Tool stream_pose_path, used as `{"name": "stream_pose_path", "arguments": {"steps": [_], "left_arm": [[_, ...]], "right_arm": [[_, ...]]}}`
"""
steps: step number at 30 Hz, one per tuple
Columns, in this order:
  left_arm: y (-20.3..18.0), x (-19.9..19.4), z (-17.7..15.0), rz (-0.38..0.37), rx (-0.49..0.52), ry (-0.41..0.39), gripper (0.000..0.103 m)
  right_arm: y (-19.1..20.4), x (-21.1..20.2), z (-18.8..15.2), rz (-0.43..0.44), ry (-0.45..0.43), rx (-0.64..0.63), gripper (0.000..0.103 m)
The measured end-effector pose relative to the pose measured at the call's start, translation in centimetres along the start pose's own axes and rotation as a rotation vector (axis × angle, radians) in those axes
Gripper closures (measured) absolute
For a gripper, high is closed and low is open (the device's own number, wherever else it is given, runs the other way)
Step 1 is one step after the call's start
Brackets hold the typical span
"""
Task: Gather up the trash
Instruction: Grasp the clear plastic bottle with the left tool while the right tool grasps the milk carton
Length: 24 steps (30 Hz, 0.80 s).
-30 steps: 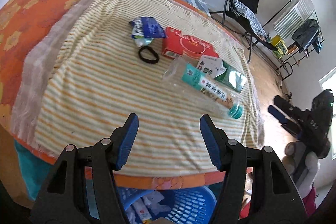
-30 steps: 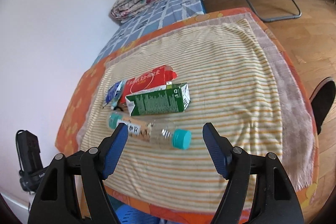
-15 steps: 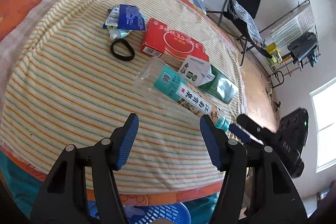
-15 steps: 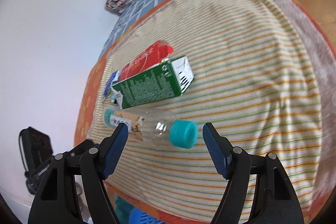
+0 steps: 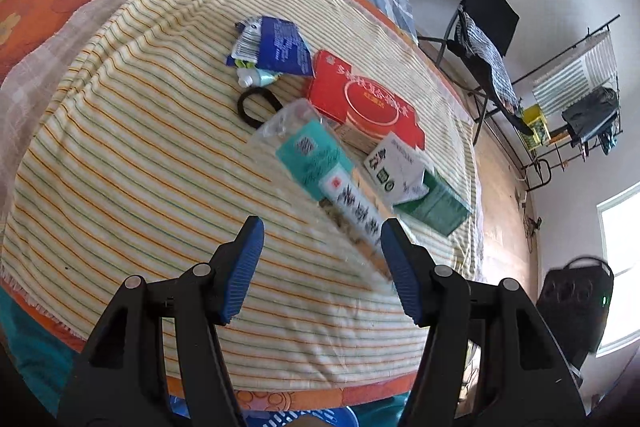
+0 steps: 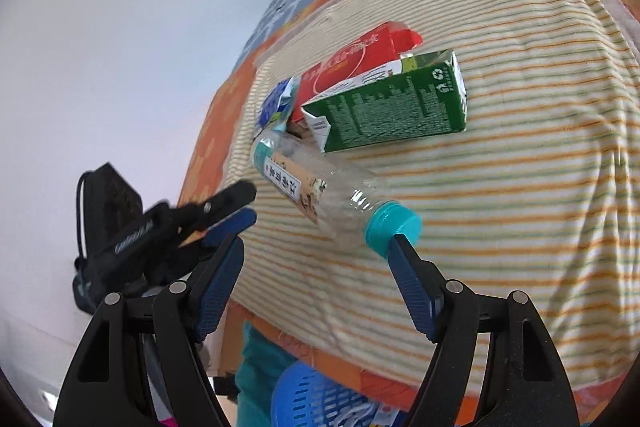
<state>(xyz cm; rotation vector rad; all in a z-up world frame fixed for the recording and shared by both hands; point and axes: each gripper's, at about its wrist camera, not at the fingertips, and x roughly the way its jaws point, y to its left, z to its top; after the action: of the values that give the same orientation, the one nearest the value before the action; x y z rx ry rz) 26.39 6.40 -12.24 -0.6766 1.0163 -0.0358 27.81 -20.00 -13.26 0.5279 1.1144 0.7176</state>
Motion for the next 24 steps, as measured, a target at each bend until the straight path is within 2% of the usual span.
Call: {"name": "stream_pose_path", "arguments": {"steps": [2,4,7,10,13,16,19,21,24], "left_arm": [[0.0,0.1,0.3,0.006,-0.004,-0.006,0.040],[0.0,0.3,0.5,0.014,-0.010,-0.011,0.032],[-0.1,1.0,0.6,0.019,-0.018,-0.005,0.031],[0.0,1.5,0.6,0.024,-0.030,0.010,0.031],[0.0,2.0,0.5,0.027,-0.041,0.022,0.031],[-0.2,2.5,0.5,0.039,-0.035,0.027,0.031],[-0.4,3.2,0.5,0.060,-0.041,0.028,0.031],[-0.6,3.6,0.6,0.080,-0.045,0.026,0.030],[-1.5,4.5,1.1,0.137,-0.036,0.017,0.022]], "right_arm": [[-0.3,-0.5,0.0,-0.035,-0.034,0.037,0.028],[-1.2,-1.0,0.3,-0.057,-0.075,0.095,0.028],[-3.1,-1.3,1.1,-0.086,-0.131,0.209,0.028],[-4.2,-1.2,2.0,-0.156,-0.160,0.252,0.028],[-3.2,-1.5,3.6,-0.274,-0.203,0.125,0.028],[-1.7,-1.9,5.2,-0.289,-0.231,-0.015,0.028],[-1.1,-0.3,7.6,-0.281,-0.147,-0.094,0.028],[-0.8,0.5,8.4,-0.293,-0.124,-0.127,0.028],[-0.5,1.8,9.4,-0.290,-0.080,-0.163,0.028]]}}
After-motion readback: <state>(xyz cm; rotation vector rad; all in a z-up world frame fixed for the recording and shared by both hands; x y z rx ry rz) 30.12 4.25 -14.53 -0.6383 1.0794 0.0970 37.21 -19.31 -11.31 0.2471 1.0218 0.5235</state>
